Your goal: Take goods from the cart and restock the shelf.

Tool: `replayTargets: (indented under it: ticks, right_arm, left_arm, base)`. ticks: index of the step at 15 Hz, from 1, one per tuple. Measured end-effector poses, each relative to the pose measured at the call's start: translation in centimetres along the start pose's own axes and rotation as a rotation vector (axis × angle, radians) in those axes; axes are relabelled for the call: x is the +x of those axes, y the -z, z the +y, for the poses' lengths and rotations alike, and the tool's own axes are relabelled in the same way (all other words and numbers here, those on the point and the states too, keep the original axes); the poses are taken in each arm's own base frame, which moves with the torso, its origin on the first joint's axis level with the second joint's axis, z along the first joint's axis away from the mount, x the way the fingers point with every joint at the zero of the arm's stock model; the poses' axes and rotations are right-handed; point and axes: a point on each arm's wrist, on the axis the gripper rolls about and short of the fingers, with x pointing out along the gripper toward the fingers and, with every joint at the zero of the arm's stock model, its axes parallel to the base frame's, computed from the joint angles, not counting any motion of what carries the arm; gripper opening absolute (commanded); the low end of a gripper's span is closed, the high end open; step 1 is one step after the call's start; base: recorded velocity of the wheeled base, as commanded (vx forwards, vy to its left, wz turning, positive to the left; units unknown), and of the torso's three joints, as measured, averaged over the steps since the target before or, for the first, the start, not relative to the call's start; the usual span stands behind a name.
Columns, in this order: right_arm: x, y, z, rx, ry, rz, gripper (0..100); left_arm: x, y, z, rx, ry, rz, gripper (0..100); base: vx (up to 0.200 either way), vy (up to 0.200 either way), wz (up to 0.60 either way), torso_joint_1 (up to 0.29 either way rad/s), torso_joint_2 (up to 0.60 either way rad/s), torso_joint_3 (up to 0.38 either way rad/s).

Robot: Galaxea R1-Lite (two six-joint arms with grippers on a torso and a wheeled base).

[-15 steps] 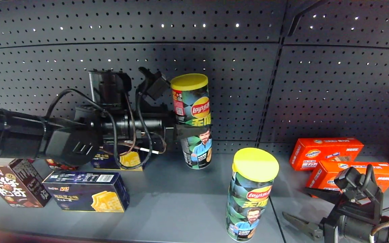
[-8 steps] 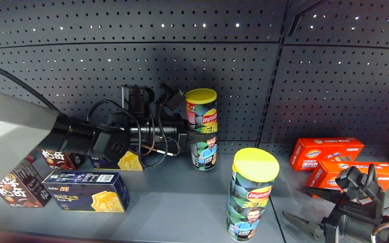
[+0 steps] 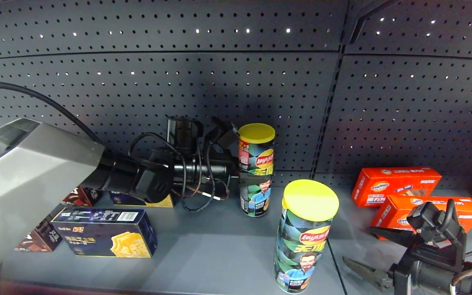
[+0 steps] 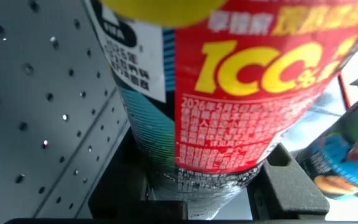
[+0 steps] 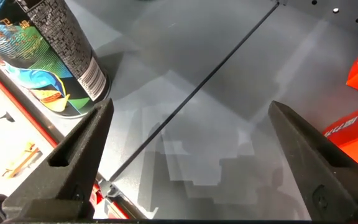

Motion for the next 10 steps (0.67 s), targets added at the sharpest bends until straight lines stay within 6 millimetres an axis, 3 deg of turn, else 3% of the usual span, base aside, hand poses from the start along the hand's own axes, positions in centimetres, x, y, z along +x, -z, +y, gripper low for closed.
replayTargets:
  ticks: [10]
  right_arm:
    - [0.1, -0.1, 0.0, 0.002, 0.000, -0.001, 100]
  left_arm:
    - [1.9, 1.1, 0.3, -0.004, 0.025, 0.012, 0]
  base:
    - [0.000, 0.000, 0.00, 0.000, 0.00, 0.000]
